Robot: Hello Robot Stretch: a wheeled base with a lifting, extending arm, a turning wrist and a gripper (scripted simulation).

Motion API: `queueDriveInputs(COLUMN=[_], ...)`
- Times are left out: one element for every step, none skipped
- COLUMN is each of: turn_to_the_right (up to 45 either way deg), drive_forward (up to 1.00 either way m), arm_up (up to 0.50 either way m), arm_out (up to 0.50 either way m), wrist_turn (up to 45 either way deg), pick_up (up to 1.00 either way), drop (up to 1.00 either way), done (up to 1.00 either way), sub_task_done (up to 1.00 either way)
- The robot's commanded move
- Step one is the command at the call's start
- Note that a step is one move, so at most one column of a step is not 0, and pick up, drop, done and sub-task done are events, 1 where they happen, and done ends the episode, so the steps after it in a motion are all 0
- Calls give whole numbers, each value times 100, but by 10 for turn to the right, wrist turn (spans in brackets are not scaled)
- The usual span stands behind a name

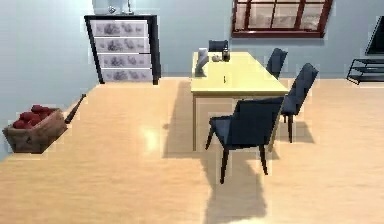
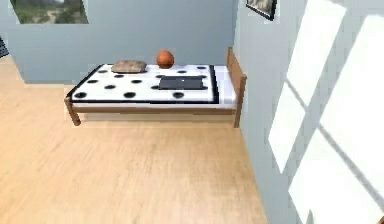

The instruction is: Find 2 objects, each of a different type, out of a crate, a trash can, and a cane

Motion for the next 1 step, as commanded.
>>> queueDriveInputs(turn_to_the_right=[0], drive_forward=[60], arm_up=[0], arm_out=[0], wrist_turn=[0], pick_up=[0], drop=[0], done=[0], sub_task_done=[0])
